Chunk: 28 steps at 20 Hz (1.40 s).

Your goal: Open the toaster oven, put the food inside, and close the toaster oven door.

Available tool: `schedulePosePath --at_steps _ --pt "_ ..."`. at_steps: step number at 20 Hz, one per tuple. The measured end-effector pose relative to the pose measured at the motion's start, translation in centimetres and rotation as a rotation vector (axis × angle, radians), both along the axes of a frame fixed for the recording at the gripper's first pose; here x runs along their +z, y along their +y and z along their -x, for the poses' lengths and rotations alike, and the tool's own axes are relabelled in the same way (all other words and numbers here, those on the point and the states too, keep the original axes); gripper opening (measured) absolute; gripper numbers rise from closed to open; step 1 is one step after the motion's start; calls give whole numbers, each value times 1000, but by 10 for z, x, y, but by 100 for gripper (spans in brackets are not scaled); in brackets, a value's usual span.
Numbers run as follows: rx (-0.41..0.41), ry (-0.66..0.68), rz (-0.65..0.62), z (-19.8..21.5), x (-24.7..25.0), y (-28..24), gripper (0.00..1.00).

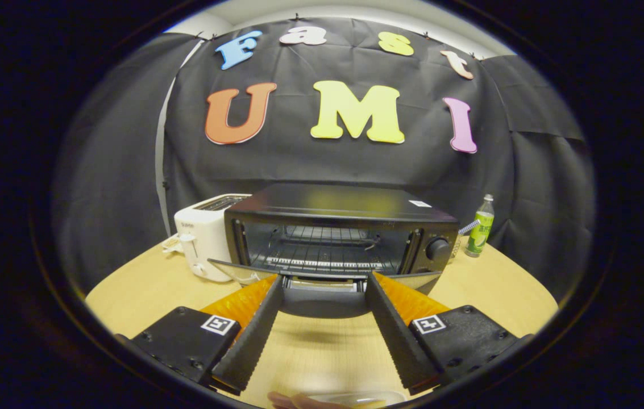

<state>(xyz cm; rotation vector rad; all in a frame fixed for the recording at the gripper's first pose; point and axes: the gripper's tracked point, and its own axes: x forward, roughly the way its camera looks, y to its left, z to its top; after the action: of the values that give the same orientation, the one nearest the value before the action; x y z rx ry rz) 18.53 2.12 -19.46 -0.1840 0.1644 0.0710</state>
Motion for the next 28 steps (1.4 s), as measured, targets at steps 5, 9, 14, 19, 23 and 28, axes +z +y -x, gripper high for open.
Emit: schedulePosePath --at_steps 5,9,14,19,23,28 --pt "-35 113 -16 20 -35 -7 98" --pt "-65 358 -178 32 -90 -16 98" --pt "-72 405 -169 33 -104 -19 97" --pt "-65 398 -192 40 -104 -27 97" --pt "-76 389 -181 68 -94 -38 97" --pt "-100 398 -38 114 -85 -52 97"
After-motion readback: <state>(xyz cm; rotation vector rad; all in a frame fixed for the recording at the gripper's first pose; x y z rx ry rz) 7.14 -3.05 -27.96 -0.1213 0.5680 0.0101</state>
